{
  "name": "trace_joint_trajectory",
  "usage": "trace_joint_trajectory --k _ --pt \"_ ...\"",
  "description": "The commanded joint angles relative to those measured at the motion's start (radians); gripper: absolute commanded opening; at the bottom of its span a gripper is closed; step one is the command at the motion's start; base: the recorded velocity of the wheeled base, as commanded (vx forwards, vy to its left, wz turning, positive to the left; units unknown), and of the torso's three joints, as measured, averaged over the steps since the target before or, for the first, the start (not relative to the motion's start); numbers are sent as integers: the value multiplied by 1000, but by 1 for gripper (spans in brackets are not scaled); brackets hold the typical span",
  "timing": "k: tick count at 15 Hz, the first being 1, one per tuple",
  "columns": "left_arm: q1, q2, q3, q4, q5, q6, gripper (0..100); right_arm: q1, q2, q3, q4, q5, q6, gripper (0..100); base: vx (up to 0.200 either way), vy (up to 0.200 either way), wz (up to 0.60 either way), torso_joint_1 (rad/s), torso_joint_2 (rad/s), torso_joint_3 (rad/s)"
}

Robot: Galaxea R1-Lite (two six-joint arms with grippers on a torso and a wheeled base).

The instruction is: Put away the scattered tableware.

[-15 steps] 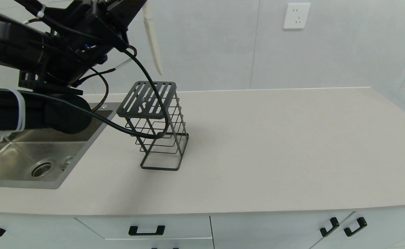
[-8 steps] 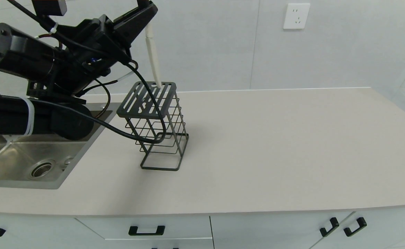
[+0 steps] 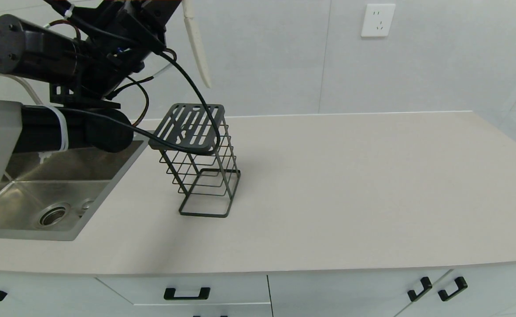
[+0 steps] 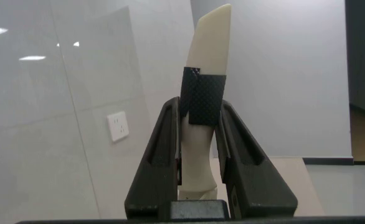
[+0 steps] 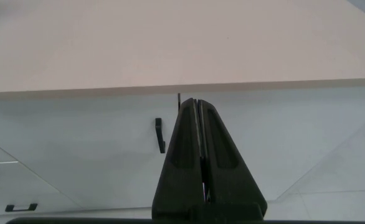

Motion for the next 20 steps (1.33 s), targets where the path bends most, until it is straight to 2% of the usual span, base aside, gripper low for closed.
trace_joint_trajectory --k 1,2,3,5,6,7,9,10,11,13,16,20 --pt "-1 27 -29 -1 0 -8 0 0 1 0 0 -1 0 0 0 0 0 0 0 0" --pt "1 15 -10 -1 0 -29 0 0 1 0 0 -1 0 0 0 0 0 0 0 0" --pt "2 6 21 -1 -3 -37 0 0 1 0 0 -1 0 0 0 0 0 0 0 0" --pt "-1 -42 99 -1 -20 -37 0 0 1 0 -2 -1 1 0 0 0 0 0 0 0" --pt "-1 -94 179 -1 -66 -32 0 0 1 0 -2 -1 1 0 0 0 0 0 0 0" --pt "-1 -129 249 -1 -94 -19 0 0 1 0 -2 -1 1 0 0 0 0 0 0 0" --pt "8 -163 370 -1 -153 78 0 0 1 0 -2 -1 0 0 0 0 0 0 0 0" --pt "8 -163 370 -1 -153 78 0 0 1 0 -2 -1 0 0 0 0 0 0 0 0" --pt "18 -168 375 -1 -176 98 0 0 1 0 -2 -1 -2 0 0 0 0 0 0 0" --pt "15 -155 338 -1 -176 98 0 0 1 0 -2 -1 -2 0 0 0 0 0 0 0" --pt "15 -89 234 -1 -175 98 0 0 1 0 0 -1 -2 0 0 0 0 0 0 0" --pt "-22 -63 223 -1 -175 92 0 0 1 0 0 -1 1 0 0 0 0 0 0 0"
